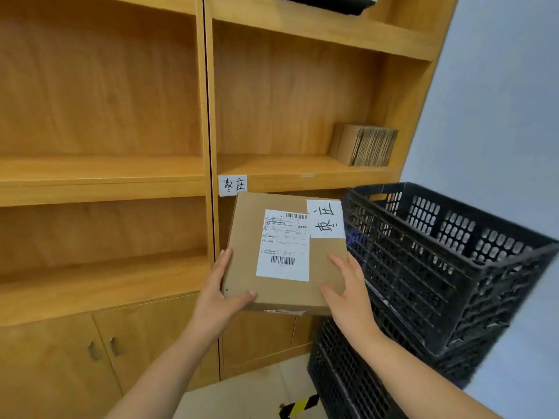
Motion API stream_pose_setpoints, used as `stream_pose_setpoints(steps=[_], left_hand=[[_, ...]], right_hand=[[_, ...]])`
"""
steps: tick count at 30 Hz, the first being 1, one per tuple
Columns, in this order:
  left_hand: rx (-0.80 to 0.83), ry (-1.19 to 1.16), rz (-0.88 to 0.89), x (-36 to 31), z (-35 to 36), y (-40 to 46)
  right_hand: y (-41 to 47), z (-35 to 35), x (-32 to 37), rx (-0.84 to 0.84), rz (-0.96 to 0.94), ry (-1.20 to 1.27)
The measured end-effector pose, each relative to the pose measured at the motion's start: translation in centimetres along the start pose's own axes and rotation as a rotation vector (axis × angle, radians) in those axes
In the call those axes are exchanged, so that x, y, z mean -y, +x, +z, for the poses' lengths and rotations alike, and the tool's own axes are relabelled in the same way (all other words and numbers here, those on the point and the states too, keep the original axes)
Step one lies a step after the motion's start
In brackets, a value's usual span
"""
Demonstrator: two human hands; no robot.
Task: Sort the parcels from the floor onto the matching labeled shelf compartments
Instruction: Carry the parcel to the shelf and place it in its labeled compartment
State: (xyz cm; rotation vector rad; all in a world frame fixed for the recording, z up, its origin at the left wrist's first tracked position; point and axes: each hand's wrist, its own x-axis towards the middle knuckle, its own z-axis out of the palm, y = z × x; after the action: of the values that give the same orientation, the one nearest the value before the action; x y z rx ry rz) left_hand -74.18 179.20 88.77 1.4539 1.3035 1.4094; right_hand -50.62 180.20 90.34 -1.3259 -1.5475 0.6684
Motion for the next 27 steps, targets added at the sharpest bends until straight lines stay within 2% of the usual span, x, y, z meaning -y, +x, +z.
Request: stream_pose_setpoints(steps=[7, 17, 27], left_hand=[[-0.030, 0.080, -0.001, 1.8, -0.4, 6.7], [-0.212, 0.280, 0.106, 1.4, 0.9, 20.7], [-0.332, 0.279, 0.143, 0.5, 4.3, 33.5]], right_hand=[[7.8, 3.2, -1.9, 0.040, -0.018, 0.044], [25.4, 5.7, -2.8, 0.056, -0.194, 0.116], [41.4, 5.6, -2.4, 0.053, -0.312, 0.087]])
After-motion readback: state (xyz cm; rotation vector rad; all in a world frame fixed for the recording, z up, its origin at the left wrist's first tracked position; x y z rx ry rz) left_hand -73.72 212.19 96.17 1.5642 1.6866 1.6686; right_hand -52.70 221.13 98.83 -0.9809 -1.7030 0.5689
